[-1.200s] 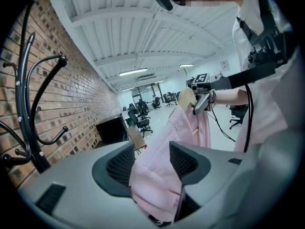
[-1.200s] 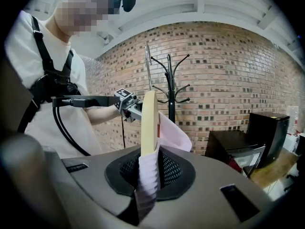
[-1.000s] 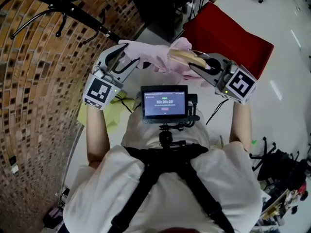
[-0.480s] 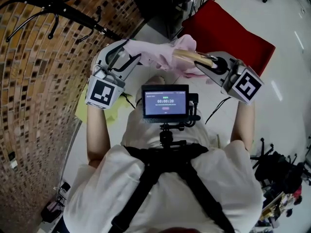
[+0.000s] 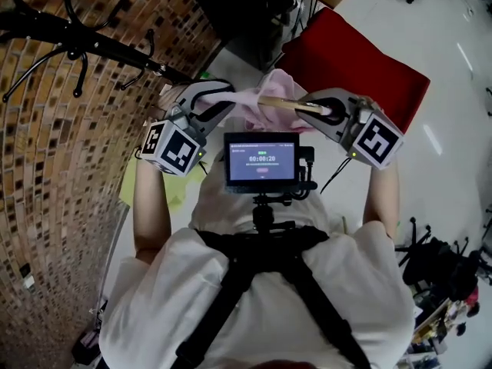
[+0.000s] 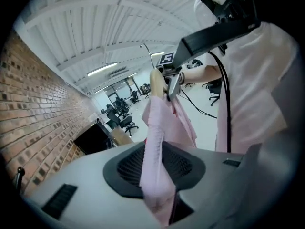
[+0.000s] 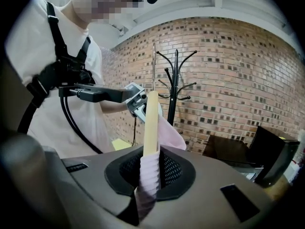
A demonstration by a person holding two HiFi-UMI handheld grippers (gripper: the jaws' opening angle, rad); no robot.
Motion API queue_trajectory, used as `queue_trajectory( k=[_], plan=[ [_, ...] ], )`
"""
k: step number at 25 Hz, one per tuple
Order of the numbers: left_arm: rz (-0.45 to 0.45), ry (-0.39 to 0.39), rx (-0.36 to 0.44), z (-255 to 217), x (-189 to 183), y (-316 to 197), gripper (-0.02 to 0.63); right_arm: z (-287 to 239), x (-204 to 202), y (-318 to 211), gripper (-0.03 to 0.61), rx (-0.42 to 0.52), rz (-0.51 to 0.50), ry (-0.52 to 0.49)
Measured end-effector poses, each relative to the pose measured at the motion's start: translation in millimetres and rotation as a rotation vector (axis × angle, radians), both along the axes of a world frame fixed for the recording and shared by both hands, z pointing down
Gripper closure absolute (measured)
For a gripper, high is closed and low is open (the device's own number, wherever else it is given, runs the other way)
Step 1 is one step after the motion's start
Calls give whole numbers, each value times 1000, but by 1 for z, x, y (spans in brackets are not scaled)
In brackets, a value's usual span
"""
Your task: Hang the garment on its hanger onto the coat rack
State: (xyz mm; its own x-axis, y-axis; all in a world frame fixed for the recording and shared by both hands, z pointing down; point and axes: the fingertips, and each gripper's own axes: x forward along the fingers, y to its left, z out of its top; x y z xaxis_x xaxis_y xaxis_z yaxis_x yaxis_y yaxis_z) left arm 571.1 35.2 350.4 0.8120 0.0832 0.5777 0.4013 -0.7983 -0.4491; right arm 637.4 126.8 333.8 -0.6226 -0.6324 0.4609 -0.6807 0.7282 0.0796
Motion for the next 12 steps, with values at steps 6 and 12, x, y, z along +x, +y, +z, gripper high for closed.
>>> queue_trajectory(
  k=[6,12],
  plan=[
    [-32,32,-40,-1,2,-25,494,-1,4,-30,569,23,-18,30],
    [-62,40,-72,2,-4,-33,500,1,4,-46,560,99,37,111]
  ],
)
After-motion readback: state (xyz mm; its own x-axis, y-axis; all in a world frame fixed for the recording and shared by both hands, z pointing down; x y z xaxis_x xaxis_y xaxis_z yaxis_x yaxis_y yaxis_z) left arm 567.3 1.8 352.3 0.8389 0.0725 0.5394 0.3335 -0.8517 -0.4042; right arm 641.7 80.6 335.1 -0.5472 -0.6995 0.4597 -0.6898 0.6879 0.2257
